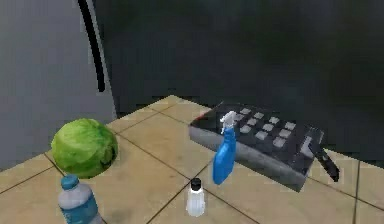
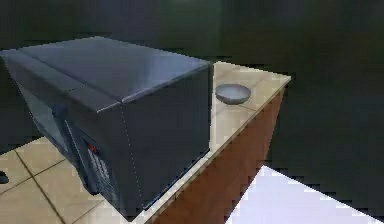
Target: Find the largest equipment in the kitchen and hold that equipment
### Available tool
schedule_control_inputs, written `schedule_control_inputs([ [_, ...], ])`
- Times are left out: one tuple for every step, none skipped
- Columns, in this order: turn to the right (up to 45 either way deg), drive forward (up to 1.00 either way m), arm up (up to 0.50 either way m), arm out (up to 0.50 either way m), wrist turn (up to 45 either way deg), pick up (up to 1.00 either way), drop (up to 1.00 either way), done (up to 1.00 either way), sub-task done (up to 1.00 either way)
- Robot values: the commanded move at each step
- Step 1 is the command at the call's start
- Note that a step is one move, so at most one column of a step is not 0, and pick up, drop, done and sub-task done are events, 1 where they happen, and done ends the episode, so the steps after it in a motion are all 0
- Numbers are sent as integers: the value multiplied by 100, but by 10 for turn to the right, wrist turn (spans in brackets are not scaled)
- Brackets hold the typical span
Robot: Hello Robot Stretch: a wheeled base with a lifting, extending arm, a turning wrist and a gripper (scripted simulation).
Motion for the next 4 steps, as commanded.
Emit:
schedule_control_inputs([
  [-450, 0, 0, 0, 0, 0, 0, 0, 0],
  [-210, 0, 0, 0, 0, 0, 0, 0, 0],
  [0, 0, 50, 0, 0, 0, 0, 0, 0],
  [0, 0, 38, 0, 0, 0, 0, 0, 0],
])
